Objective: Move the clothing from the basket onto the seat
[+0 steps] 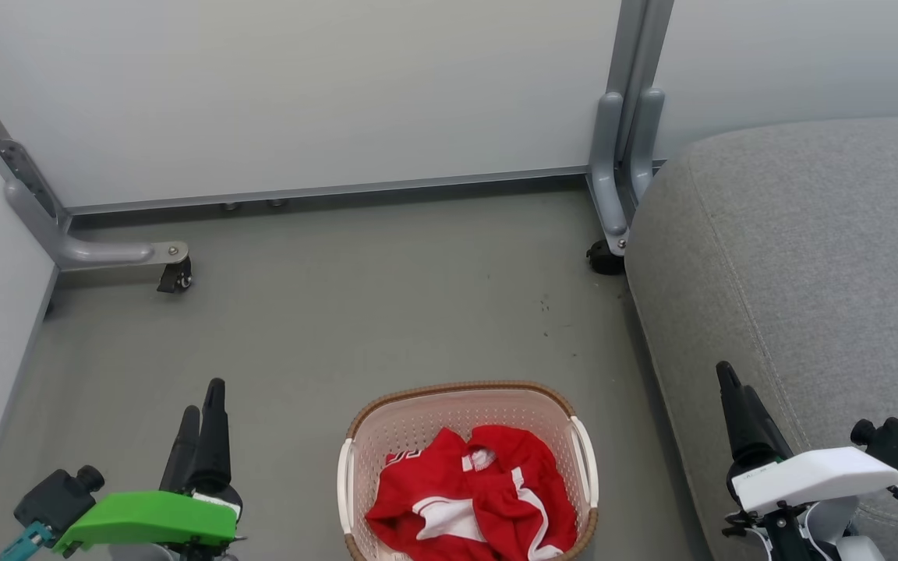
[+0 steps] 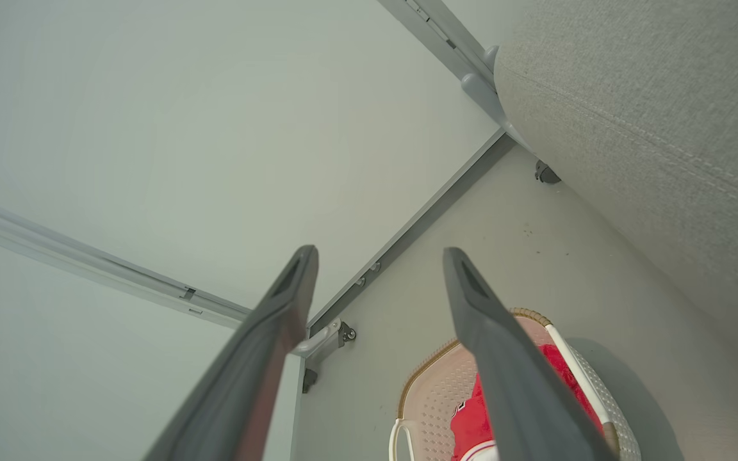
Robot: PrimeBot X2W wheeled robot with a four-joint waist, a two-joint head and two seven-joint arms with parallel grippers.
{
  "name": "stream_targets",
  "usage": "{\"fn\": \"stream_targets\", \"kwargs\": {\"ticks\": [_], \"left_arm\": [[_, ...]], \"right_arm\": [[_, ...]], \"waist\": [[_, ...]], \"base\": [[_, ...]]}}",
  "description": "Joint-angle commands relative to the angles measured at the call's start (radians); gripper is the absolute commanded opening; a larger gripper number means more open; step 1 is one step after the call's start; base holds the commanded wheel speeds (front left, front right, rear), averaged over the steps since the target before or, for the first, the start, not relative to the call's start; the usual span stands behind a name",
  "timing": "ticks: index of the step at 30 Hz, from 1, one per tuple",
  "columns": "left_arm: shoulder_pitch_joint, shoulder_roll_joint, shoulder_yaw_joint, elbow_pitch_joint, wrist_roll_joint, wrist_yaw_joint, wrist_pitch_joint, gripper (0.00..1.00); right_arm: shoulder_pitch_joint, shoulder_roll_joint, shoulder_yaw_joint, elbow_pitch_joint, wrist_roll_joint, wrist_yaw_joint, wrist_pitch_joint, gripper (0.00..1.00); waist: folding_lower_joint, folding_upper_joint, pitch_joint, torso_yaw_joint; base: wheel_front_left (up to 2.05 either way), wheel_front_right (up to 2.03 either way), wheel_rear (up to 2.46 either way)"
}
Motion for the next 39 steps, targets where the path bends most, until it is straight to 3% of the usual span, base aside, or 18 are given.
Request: {"fn": "stream_targets", "kwargs": {"ticks": [1,39], "left_arm": [[-0.002,0.003,-0.005,-0.021,0.045,-0.003,-0.012,1.00],[0.044,0.006,-0.087,-0.058,0.501,0.037,-0.126,1.00]], "right_arm": [[-0.003,-0.010,0.007,-0.021,-0.043,0.000,-0.012,1.00],[0.037,-0.002,0.052,-0.099,-0.497,0.001,-0.127,1.00]], "waist": [[0.0000,-0.0001,-0.001,0.000],[0.0000,-0.0001,-0.019,0.002]], "base": [[0.00,0.00,0.00],[0.00,0.00,0.00]]}}
